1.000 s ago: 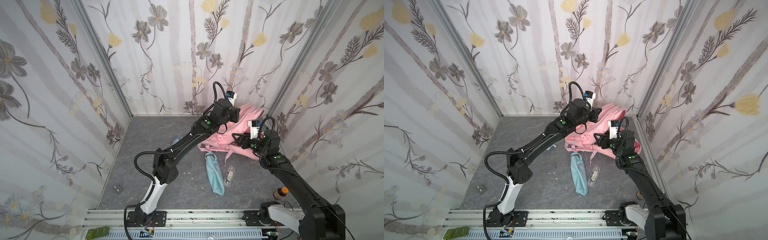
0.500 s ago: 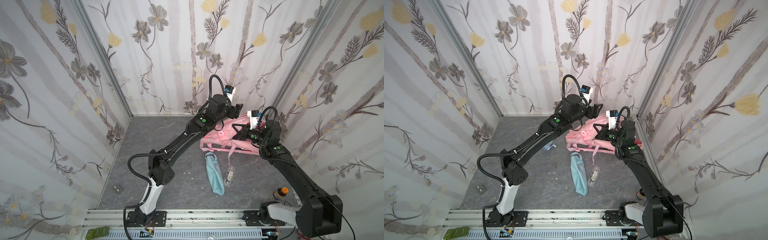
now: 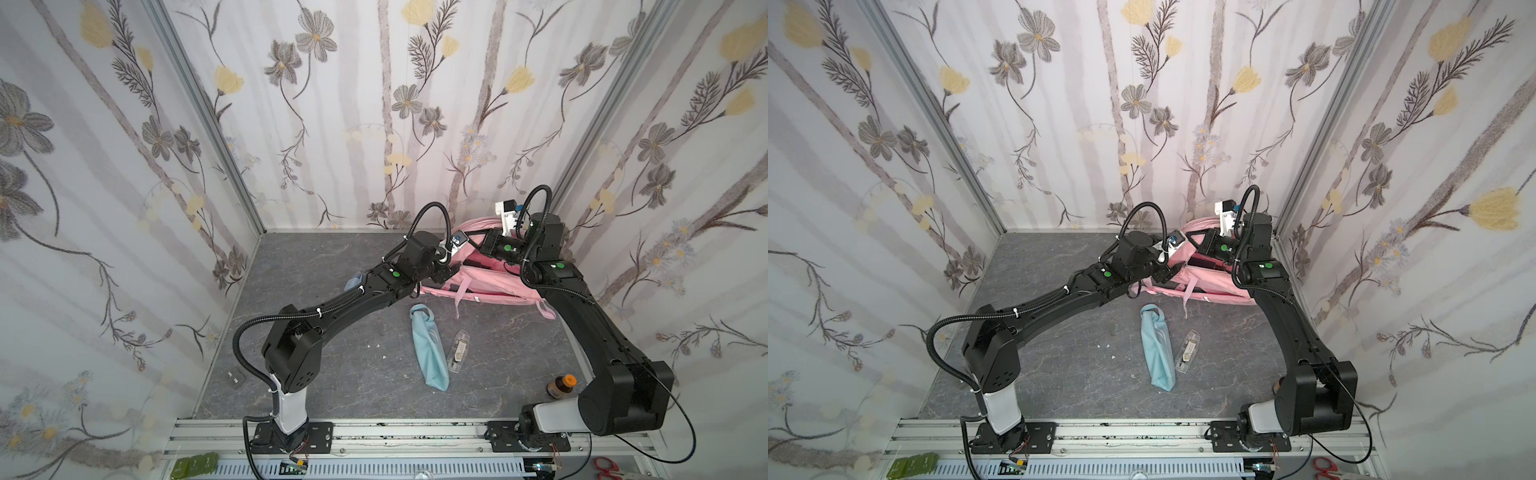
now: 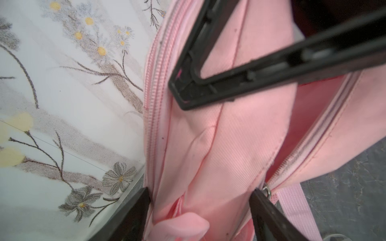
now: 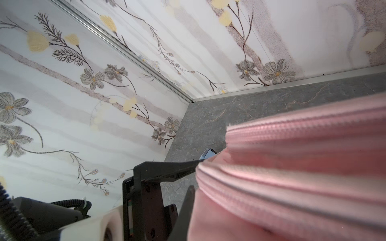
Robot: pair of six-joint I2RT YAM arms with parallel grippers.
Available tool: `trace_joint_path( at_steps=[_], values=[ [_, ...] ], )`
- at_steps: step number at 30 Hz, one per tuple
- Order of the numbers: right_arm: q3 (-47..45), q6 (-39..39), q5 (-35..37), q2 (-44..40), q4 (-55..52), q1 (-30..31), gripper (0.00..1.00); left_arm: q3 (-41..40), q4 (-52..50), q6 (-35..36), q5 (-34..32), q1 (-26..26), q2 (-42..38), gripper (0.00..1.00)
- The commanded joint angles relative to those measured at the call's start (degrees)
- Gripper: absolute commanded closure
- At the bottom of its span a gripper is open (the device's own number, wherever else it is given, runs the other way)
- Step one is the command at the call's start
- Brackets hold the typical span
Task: Pack books, pencil case, and school supplies into a backpack
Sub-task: Zip the student bag at the top-right of the table.
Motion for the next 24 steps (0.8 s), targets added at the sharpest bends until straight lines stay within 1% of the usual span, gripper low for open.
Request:
trace_joint_path(
  at_steps=[1,3,5,7,9,11,16,20,24],
  values=[
    [1.01,1.75,-5.16,0.20,2.93,-0.14,1.00,-0.62,2.55,6.66,0.32,0.47,1.27,0.27],
    [1.10,1.98,-5.36,0.09,2.70,-0.39,1.00,-0.98,2.28,8.41,1.82,0.54,1.62,0.29],
    [1.10,2.12,-5.19,-0.05,2.36,-0.65,1.00,-1.80,2.64,9.32,3.24,0.51,1.21,0.29],
    [1.09,2.60,-4.99,-0.11,2.23,-0.91,1.00,-3.84,5.40,9.07,3.61,0.45,-0.09,0.23],
    [1.19,3.14,-4.97,-0.04,2.23,-1.17,1.00,-7.50,11.19,8.14,2.99,0.47,-2.51,0.16],
    [1.27,3.55,-4.86,0.06,2.07,-1.44,1.00,-11.20,14.58,7.69,2.79,0.48,-4.96,0.14],
    [1.80,4.81,-4.97,0.47,1.69,-1.47,1.00,-16.03,16.36,8.21,4.55,0.48,-9.50,0.16],
    [1.80,6.27,-5.91,0.44,2.14,-1.47,1.00,-16.29,16.36,9.64,5.91,0.07,-8.94,0.21],
    [1.80,7.40,-6.60,0.28,2.48,-1.47,1.00,-16.96,19.13,11.51,6.48,-0.79,-7.47,0.27]
  ],
)
